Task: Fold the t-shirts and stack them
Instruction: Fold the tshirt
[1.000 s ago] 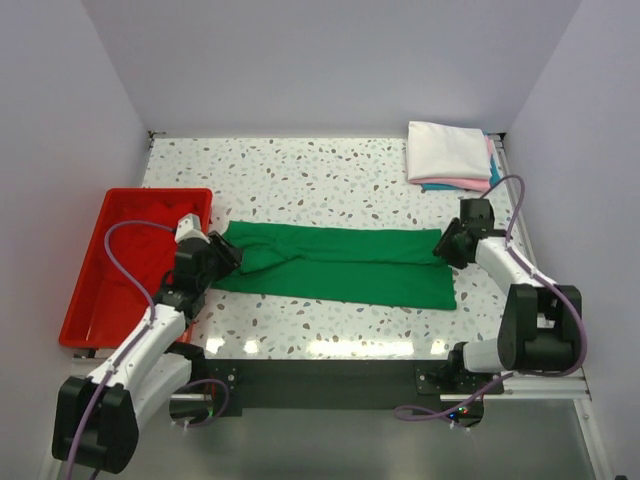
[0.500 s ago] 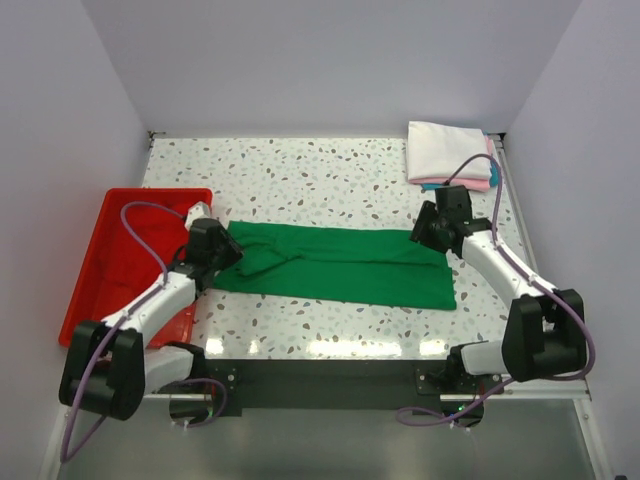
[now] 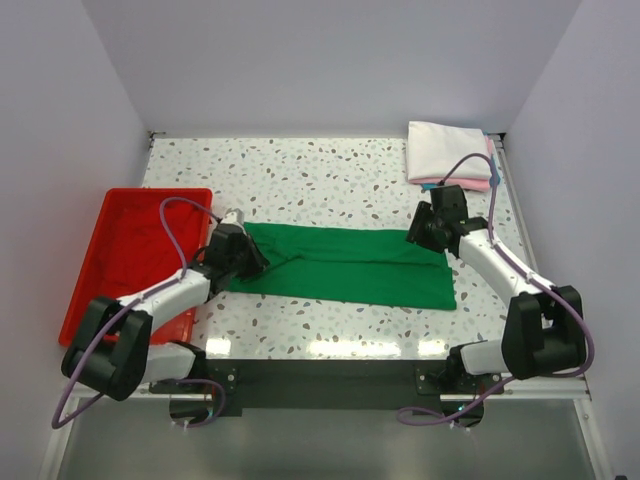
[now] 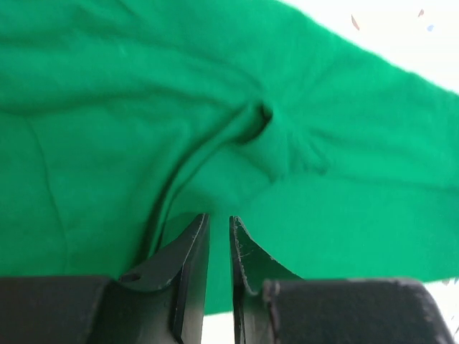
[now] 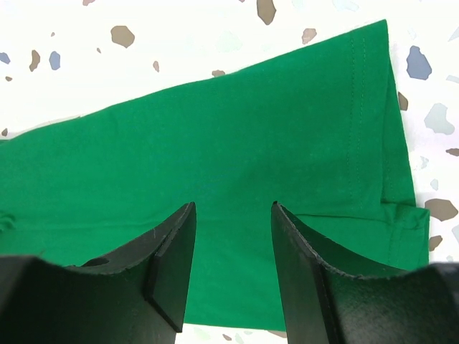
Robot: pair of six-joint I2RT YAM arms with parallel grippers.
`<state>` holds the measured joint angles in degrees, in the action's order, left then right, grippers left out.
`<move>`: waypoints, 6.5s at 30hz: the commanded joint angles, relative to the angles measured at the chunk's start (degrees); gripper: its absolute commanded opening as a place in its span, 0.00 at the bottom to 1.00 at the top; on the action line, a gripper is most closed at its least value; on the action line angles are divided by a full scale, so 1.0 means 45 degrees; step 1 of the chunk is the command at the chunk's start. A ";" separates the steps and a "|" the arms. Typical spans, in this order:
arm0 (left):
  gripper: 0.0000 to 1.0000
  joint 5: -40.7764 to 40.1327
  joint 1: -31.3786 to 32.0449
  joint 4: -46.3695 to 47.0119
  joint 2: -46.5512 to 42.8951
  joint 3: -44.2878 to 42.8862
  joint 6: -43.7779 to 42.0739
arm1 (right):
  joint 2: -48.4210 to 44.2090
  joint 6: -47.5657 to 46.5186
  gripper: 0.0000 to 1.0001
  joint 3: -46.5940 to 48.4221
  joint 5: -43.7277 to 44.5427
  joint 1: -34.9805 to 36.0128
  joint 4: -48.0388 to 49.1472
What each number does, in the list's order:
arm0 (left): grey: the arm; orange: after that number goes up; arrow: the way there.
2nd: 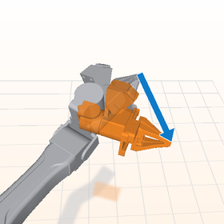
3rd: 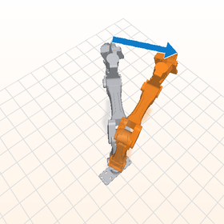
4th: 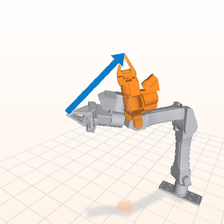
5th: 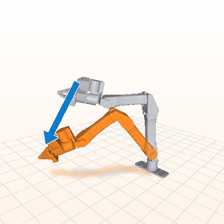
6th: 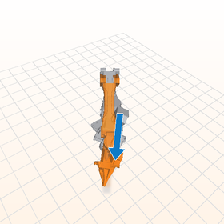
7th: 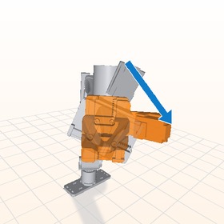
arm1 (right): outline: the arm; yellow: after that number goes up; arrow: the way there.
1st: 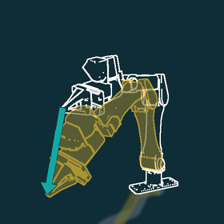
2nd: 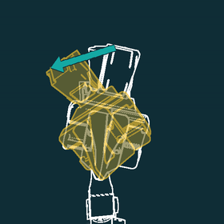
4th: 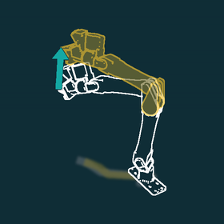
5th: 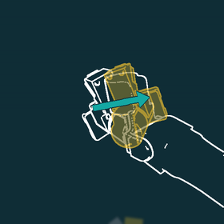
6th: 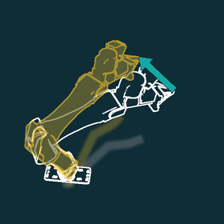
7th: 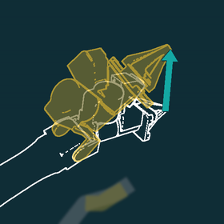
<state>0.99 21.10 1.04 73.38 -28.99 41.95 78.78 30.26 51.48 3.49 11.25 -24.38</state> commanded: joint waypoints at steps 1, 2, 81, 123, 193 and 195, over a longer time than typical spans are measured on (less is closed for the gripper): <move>0.22 0.1242 0.0115 0.0726 -0.0720 0.0524 -0.0825 | -0.0476 -0.0142 0.50 0.0063 0.0046 0.0021 0.0340; 0.22 0.1457 0.0115 0.0688 -0.0799 0.0718 -0.0924 | -0.0515 -0.0123 0.50 0.0024 0.0046 0.0021 0.0340; 0.38 0.0266 -0.0275 0.1877 0.3048 -0.2366 -0.0807 | -0.1492 -0.0123 0.50 -0.0308 -0.0501 0.0352 0.0418; 0.37 0.4758 0.0291 0.4026 0.0685 0.1032 -0.0885 | -0.1902 -0.0025 0.49 -0.0679 -0.0403 0.0352 0.0476; 0.87 0.1542 -0.0863 0.1607 0.9888 -1.4738 -0.1180 | -0.0572 0.1850 0.59 0.0943 0.2310 0.6975 -0.0869; 0.78 0.0294 -0.0415 0.0787 0.8603 -1.3660 -0.0287 | -0.0885 0.1577 0.59 0.0806 0.2544 0.6876 -0.1260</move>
<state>11.62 16.16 3.22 121.69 -95.31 35.81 77.71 41.41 55.94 11.68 42.04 -24.77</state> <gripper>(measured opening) 0.809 0.586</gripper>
